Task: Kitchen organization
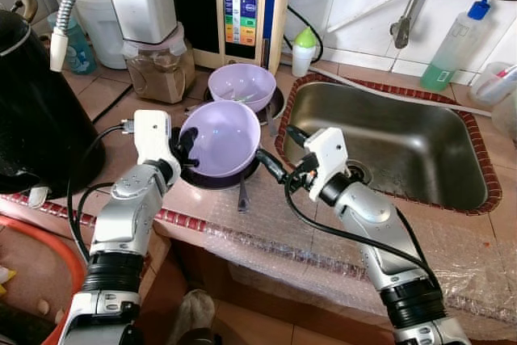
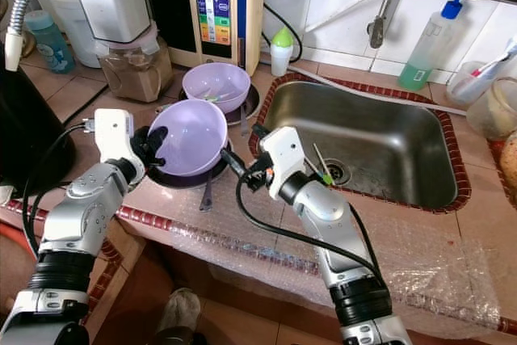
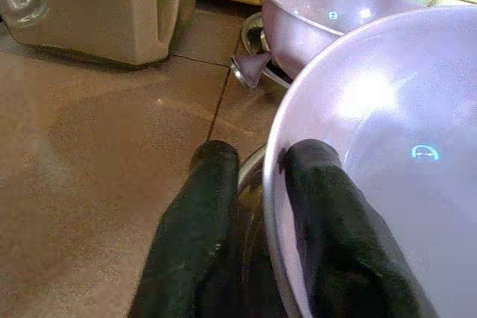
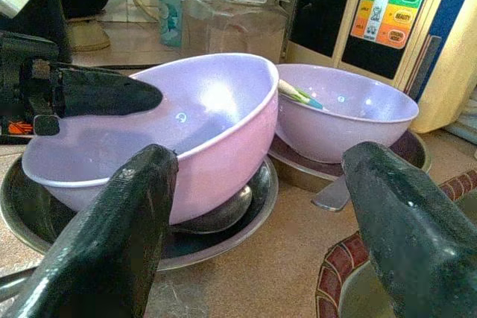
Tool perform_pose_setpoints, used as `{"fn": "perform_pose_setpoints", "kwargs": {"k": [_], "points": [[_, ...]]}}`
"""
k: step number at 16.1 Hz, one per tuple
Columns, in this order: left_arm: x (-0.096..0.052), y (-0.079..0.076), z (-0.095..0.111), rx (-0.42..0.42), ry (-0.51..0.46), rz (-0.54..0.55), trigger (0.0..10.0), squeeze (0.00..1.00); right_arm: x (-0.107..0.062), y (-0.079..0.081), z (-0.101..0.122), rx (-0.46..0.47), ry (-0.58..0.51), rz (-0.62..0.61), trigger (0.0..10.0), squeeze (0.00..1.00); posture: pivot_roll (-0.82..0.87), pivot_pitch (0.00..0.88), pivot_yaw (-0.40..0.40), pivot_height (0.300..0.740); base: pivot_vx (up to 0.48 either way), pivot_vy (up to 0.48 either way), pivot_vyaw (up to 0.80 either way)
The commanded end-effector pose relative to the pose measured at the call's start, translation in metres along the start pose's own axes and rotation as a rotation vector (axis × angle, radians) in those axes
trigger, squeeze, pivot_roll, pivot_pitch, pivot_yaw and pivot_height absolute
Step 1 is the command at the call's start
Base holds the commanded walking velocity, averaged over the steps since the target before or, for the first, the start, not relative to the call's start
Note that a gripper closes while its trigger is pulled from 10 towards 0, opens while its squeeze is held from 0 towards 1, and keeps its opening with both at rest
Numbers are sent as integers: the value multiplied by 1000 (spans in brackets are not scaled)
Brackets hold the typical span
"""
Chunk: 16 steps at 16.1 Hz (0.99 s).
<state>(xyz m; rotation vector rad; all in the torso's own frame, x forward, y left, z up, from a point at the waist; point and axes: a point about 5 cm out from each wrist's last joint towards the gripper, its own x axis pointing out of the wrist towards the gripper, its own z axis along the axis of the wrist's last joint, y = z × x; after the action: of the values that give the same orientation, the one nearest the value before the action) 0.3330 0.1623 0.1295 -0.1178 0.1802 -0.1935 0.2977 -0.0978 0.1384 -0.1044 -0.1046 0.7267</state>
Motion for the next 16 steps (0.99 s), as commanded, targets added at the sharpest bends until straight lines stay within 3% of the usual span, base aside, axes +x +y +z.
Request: {"fn": "perform_pose_setpoints", "kwargs": {"k": [1, 5, 12, 16], "points": [[2, 1, 4, 8, 0, 18, 0, 0, 1, -1, 3, -15, -6, 13, 10000, 0, 37, 0, 15, 740, 0, 0, 0], [2, 2, 10, 12, -54, 27, 0, 0, 3, -1, 4, 11, -13, 10, 10000, 0, 38, 0, 12, 740, 0, 0, 0], [0, -3, 37, 10, -257, 17, 0, 0, 8, -10, 11, 96, -57, -55, 10000, 0, 38, 0, 8, 740, 0, 0, 0], [-3, -14, 49, 178, -356, -19, 0, 0, 17, -14, 29, 250, -141, -90, 10000, 0, 39, 0, 7, 740, 0, 0, 0]]}}
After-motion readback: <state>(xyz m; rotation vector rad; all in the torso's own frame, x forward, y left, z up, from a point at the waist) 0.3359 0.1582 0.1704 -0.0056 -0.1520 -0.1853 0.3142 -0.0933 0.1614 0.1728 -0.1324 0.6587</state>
